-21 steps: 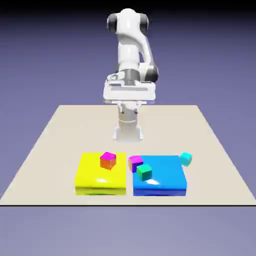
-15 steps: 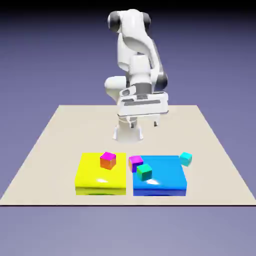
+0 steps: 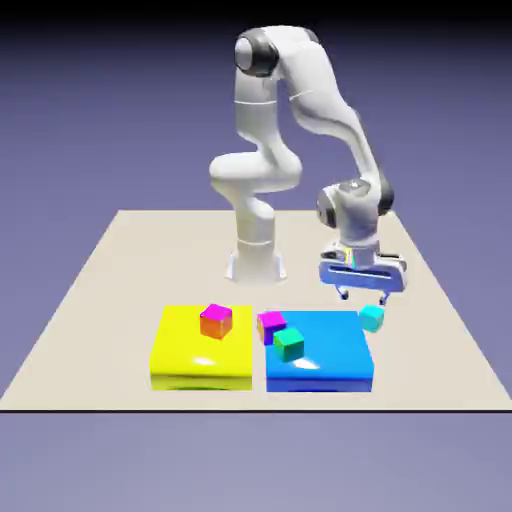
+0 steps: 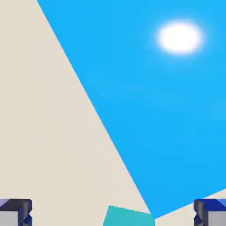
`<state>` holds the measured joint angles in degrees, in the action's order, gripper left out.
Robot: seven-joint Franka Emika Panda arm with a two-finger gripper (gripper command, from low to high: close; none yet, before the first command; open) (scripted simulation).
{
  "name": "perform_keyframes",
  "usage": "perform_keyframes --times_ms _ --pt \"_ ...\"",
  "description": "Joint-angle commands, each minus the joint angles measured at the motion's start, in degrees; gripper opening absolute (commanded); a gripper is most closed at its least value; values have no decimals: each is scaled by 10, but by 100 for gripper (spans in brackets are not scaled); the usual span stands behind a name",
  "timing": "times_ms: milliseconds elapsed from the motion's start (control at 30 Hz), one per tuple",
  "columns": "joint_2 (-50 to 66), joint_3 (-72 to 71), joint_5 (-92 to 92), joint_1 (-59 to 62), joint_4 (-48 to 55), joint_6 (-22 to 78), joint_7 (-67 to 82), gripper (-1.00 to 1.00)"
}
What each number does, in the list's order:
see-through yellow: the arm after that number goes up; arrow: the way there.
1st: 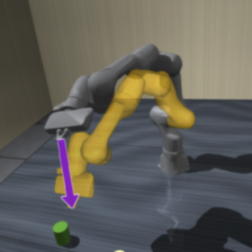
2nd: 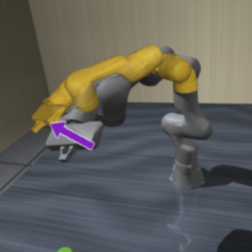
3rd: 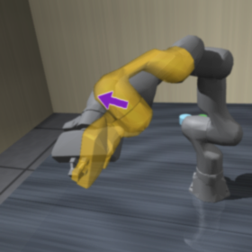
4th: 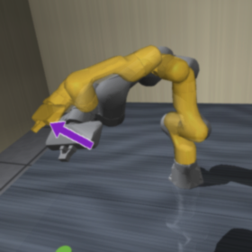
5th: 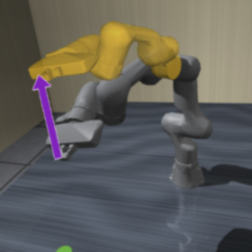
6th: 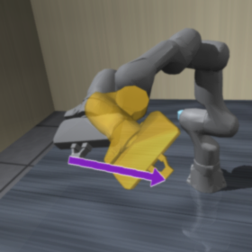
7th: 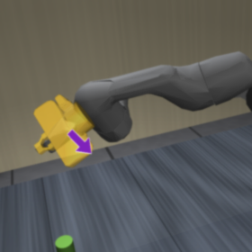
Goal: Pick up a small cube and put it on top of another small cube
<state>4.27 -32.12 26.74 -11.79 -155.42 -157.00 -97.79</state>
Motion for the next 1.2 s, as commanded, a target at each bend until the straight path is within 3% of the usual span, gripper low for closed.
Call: perform_keyframes --times_ms 0,333,367,633,767,1167 --pt "17 -14 12 -1 3 8 -25 0" --pt "174 31 -21 -61 23 -122 -48 0" --pt "174 31 -21 -61 23 -122 -48 -100" --pt "29 -18 15 -5 4 5 -35 -100" --pt "9 -24 -33 0 4 8 -23 -100" --pt "-120 93 -121 249 82 253 119 -100"
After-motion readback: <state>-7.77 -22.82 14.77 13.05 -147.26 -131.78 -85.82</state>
